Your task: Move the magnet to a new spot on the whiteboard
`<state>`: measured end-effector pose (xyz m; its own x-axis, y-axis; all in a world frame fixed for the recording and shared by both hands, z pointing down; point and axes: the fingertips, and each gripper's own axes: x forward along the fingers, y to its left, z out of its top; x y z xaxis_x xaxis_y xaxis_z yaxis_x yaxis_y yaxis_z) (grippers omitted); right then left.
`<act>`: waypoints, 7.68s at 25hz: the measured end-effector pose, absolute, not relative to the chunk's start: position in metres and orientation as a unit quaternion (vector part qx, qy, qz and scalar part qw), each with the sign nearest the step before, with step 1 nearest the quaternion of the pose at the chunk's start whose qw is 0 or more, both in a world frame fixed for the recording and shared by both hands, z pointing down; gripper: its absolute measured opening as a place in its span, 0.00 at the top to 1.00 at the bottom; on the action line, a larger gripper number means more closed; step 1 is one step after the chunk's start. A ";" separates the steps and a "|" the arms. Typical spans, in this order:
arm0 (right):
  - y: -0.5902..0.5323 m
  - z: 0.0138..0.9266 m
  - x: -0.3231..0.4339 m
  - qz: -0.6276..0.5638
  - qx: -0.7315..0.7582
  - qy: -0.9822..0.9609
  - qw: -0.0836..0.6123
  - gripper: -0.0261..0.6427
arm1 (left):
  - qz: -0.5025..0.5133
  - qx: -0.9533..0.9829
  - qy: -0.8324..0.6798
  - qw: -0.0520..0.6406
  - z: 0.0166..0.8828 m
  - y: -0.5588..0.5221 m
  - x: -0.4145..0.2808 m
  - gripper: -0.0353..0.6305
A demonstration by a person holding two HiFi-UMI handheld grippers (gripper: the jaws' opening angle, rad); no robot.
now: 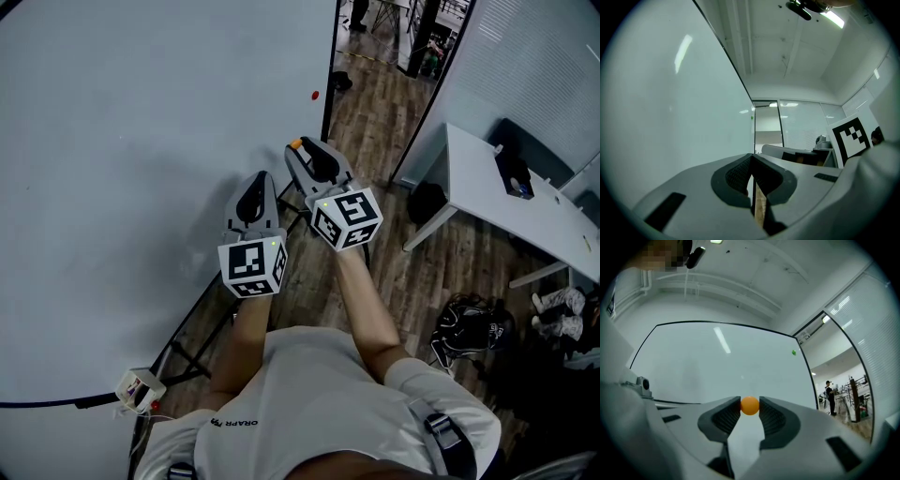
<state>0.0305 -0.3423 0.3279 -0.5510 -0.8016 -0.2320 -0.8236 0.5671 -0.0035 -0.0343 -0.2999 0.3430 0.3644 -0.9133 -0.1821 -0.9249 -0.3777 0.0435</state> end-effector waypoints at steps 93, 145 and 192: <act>-0.311 0.348 0.042 0.029 -0.470 0.877 0.096 0.76 | 0.076 -0.823 0.560 0.049 0.348 -0.295 -0.032 0.94; -0.362 0.325 0.014 0.018 -0.425 0.902 0.078 0.76 | 0.081 -0.810 0.579 0.047 0.347 -0.287 -0.053 0.94; -0.434 0.319 -0.032 0.009 -0.384 0.922 0.051 0.76 | 0.081 -0.797 0.595 0.063 0.340 -0.272 -0.065 0.94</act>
